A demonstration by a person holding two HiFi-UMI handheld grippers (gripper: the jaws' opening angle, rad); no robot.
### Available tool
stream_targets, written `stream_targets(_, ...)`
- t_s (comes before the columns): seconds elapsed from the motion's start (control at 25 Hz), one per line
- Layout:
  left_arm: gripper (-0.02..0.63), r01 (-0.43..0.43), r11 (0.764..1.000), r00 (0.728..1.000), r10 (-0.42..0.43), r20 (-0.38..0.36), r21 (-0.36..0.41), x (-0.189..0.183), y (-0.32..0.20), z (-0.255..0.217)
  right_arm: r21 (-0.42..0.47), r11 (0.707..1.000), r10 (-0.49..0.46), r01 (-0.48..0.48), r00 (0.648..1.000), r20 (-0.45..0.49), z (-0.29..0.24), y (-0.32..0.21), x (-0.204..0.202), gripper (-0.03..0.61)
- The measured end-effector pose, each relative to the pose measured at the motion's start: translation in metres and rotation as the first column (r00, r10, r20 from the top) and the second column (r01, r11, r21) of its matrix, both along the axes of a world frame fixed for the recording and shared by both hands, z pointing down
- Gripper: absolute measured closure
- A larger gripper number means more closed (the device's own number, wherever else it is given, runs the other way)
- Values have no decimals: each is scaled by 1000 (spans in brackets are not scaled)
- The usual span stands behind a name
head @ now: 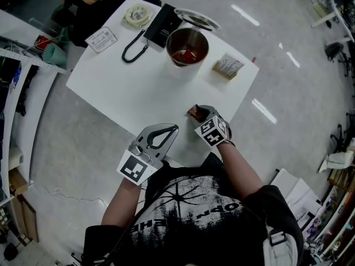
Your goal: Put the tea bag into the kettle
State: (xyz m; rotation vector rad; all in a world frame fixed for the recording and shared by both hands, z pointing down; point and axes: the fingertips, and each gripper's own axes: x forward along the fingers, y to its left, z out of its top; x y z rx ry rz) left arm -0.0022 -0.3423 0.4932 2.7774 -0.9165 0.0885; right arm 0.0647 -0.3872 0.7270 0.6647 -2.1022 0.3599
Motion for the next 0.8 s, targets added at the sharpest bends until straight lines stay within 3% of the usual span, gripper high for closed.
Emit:
stream_targets(0.52,601,13,1000,1000,-13,4,1,-2,2,0,-17,1000,16,-15,999,47,-3,-3,3,449)
stream_targets(0.8,601,13,1000,1000,-13,1,22,-4,1,-5,32,999,27,-30,994,103,-27,-8,4,449)
